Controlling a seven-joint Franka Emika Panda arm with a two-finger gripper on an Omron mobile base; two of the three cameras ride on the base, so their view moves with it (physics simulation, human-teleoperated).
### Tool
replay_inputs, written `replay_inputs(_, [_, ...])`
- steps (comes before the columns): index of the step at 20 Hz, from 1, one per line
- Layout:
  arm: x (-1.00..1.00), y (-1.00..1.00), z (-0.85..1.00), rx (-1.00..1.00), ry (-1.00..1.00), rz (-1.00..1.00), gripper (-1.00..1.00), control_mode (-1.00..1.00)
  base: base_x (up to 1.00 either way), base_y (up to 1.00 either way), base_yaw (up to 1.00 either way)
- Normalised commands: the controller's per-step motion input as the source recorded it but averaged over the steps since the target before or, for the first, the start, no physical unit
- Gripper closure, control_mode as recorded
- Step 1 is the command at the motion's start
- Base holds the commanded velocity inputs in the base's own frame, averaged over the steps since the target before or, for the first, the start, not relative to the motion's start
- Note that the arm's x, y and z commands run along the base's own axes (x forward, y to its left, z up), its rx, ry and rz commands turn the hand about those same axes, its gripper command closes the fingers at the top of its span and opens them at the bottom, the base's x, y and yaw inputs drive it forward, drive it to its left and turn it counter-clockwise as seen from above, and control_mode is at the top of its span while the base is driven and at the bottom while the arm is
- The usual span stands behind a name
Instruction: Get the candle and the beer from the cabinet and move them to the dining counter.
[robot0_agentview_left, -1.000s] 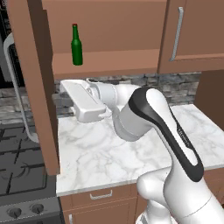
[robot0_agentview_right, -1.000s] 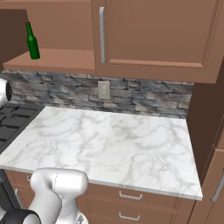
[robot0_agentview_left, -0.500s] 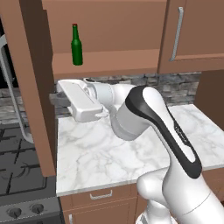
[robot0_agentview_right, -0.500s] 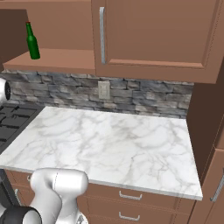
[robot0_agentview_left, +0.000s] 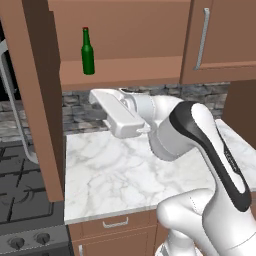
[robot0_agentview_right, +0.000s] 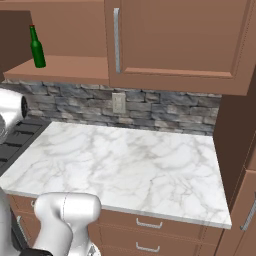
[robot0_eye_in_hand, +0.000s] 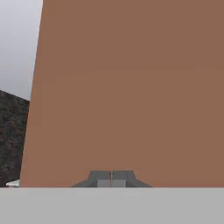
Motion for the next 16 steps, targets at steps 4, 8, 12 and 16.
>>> replay_inputs(4, [-0.18, -0.69, 0.03, 0.0, 0.0, -0.13, 1.0, -1.0, 0.0, 0.0, 0.0])
replay_inputs(8, [-0.11, -0.56, 0.16, 0.0, 0.01, -0.23, 1.0, -1.0, 0.0, 0.0, 0.0])
replay_inputs(12, [-0.01, -0.26, 0.26, 0.0, 0.07, -0.36, 1.0, -1.0, 0.0, 0.0, 0.0])
replay_inputs(16, [0.0, -0.25, 0.25, 0.0, 0.09, -0.39, 1.0, -1.0, 0.0, 0.0, 0.0])
